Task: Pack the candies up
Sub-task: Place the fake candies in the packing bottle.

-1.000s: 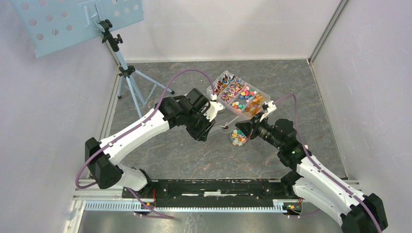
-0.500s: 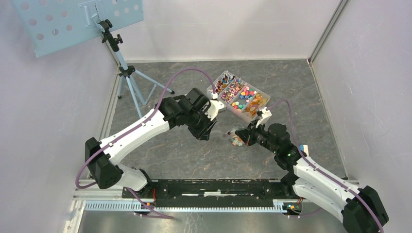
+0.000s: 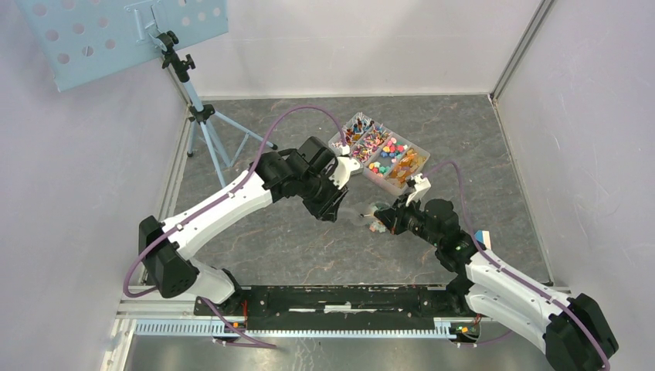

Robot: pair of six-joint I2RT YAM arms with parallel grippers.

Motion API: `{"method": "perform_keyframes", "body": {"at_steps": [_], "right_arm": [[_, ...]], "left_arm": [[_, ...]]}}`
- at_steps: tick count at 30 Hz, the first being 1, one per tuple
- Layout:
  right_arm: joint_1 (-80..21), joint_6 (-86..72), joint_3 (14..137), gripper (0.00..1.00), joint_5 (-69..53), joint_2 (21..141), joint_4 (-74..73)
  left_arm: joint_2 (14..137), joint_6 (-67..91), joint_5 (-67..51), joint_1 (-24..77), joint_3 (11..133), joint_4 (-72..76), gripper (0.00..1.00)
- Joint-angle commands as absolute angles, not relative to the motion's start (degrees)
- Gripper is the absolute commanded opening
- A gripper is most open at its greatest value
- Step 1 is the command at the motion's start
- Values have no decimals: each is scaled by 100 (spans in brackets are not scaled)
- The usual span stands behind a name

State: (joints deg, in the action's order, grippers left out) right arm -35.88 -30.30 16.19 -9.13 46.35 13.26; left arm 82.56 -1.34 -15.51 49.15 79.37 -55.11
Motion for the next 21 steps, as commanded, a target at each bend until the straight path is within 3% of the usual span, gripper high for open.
{"method": "perform_keyframes", "body": {"at_steps": [1, 16, 19, 21], "right_arm": [[-3638, -2957, 1540, 7, -832, 4611, 1468], [-3656, -2865, 1582, 8, -766, 4584, 1389], [-3652, -2617, 1970, 14, -637, 4587, 1107], [-3652, -2288, 2364, 25, -562, 4558, 838]], "left_arm": [[8321, 155, -1791, 4931, 8308, -5203, 2], [8568, 72, -1729, 4931, 8631, -5309, 2], [8606, 9, -1616, 4930, 8805, -5520, 2], [8573, -211, -1506, 4930, 8884, -5623, 2]]}}
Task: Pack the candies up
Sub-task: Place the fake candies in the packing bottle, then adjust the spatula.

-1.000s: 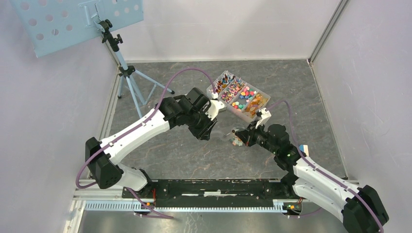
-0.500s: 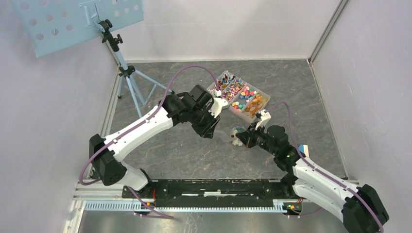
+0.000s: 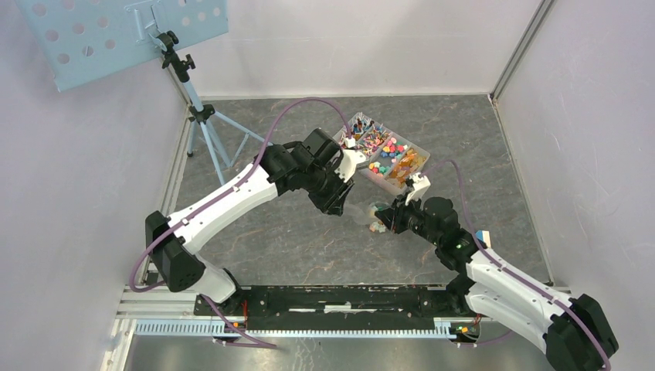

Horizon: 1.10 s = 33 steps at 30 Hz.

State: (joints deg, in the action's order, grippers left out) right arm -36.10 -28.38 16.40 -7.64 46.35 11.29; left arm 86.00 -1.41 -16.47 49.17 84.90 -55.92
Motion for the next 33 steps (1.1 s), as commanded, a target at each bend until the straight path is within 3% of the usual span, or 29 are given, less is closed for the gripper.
{"method": "perform_keyframes", "body": {"at_steps": [1, 4, 9, 11, 14, 26, 30, 33], "right_arm": [[-3648, -2100, 2563, 31, -509, 4517, 721], [-3655, -1406, 2860, 49, -615, 4317, 749], [-3653, 129, 2606, 62, -2191, 3919, 1841], [-3742, 707, 2290, 73, -2721, 3679, 2443], [-3975, 1476, 2103, 76, -2774, 3494, 2778], [-5470, 3394, 2717, 66, -1098, 4412, 2157], [-5851, 3660, 2808, 55, -360, 4711, 2353], [-5966, 3638, 2761, 34, -164, 4902, 2779]], "left_arm": [[8528, -230, -1486, 4923, 8871, -5625, 2], [8364, -168, -1677, 4908, 8706, -5506, 2], [8154, -81, -1842, 4904, 8645, -5526, 2], [8119, -59, -1943, 4897, 8706, -5576, 2], [8079, -60, -2063, 4896, 8805, -5611, 2], [8131, 333, -2290, 4895, 9153, -5665, 2], [8117, 377, -2338, 4895, 9167, -5630, 2], [8049, 413, -2279, 4887, 9176, -5581, 3]]}}
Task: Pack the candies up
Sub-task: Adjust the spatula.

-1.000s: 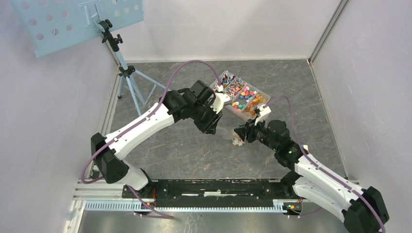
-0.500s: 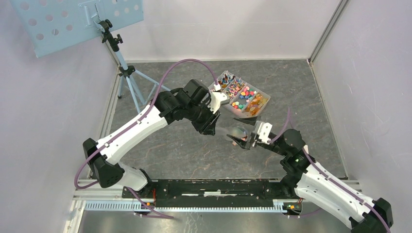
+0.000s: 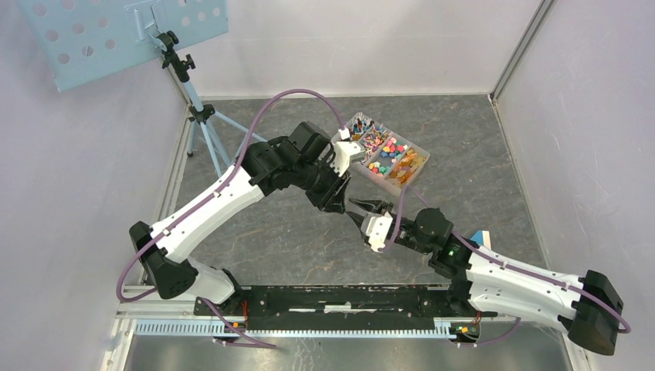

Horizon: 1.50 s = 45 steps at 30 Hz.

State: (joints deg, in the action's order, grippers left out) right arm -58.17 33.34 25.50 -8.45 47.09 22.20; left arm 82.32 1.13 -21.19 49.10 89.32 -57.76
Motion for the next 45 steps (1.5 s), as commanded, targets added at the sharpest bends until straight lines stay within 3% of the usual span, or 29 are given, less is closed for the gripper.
{"method": "perform_keyframes", "body": {"at_steps": [1, 6, 9, 13, 16, 29, 41, 45], "right_arm": [[-5976, 3586, 2745, 28, -158, 4959, 2919], [-6040, 3368, 2845, 1, -150, 5359, 3434], [-6045, 3132, 2942, 0, -117, 5589, 3701], [-6047, 2650, 3040, 0, -125, 5812, 4173], [-6075, 2467, 3161, 0, -271, 5972, 4312], [-6178, 2320, 3147, 0, -35, 6128, 4716], [-6196, 2474, 2967, 0, 16, 6023, 4831], [-6205, 2487, 2937, 0, 17, 5996, 4837]], "left_arm": [[8022, 428, -2249, 4883, 9183, -5577, 4], [7806, 514, -2117, 4852, 9070, -5485, 8], [7659, 536, -1940, 4834, 8951, -5399, 15], [7363, 527, -1438, 4825, 8656, -5156, 35], [7230, 568, -1354, 4817, 8400, -4921, 40], [7199, 722, -1450, 4818, 8059, -4649, 34], [6997, 826, -1766, 4717, 7866, -4612, 44], [6971, 817, -1808, 4654, 7883, -4664, 34]]}}
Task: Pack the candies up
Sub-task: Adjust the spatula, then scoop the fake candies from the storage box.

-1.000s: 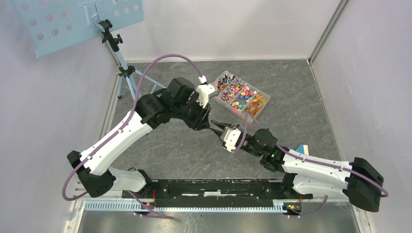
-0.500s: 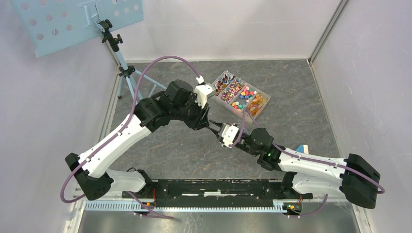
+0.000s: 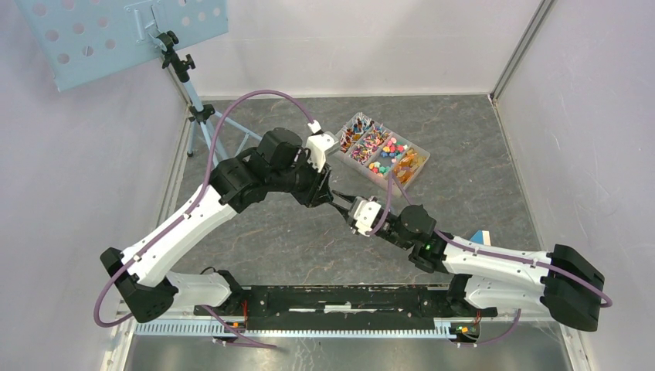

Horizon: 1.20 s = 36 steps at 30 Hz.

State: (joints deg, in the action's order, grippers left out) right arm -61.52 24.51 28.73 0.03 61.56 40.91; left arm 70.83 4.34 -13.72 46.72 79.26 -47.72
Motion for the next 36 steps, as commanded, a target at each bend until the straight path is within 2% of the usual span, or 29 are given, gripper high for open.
{"method": "perform_keyframes", "body": {"at_steps": [1, 4, 5, 10, 12, 13, 17, 21, 25, 29, 33, 36], "right_arm": [[-6205, 2502, 2936, 0, 11, 5987, 4835], [-6201, 2553, 2910, 0, 14, 5945, 4797], [-6205, 2560, 2909, 0, 15, 5935, 4770], [-6209, 2496, 2759, 33, 10, 5837, 4670], [-6207, 2369, 2588, 53, 53, 5696, 4614], [-6205, 2312, 2476, 59, 143, 5590, 4582], [-6205, 1943, 2093, 76, 737, 5021, 4439], [-6162, 1709, 1990, 92, 1820, 4670, 3977], [-5411, 769, 2362, 98, 2629, 4722, 2861], [-4173, -616, 2697, 98, 2434, 4792, 1930], [-3508, -1457, 2881, 98, 2818, 5027, 1364], [-3010, -2023, 3007, 98, 2392, 5362, 1124]], "left_arm": [[6977, 813, -1824, 4643, 7895, -4718, 29], [6976, 791, -1801, 4598, 7915, -4811, 6], [6959, 787, -1811, 4584, 7911, -4808, 3], [6962, 748, -1523, 4519, 8002, -4788, 2], [6992, 719, -1232, 4518, 8136, -4782, 2], [7025, 692, -1089, 4509, 8183, -4772, 2], [7289, 523, -460, 4487, 8452, -4716, 2], [7622, 258, 273, 4454, 8598, -4336, 2], [8073, -206, 433, 4313, 8903, -3958, 2], [8526, -575, 544, 4165, 9310, -3790, 2], [8936, -849, 648, 4008, 9556, -3520, 2], [9168, -974, 267, 3798, 9570, -3185, 2]]}}
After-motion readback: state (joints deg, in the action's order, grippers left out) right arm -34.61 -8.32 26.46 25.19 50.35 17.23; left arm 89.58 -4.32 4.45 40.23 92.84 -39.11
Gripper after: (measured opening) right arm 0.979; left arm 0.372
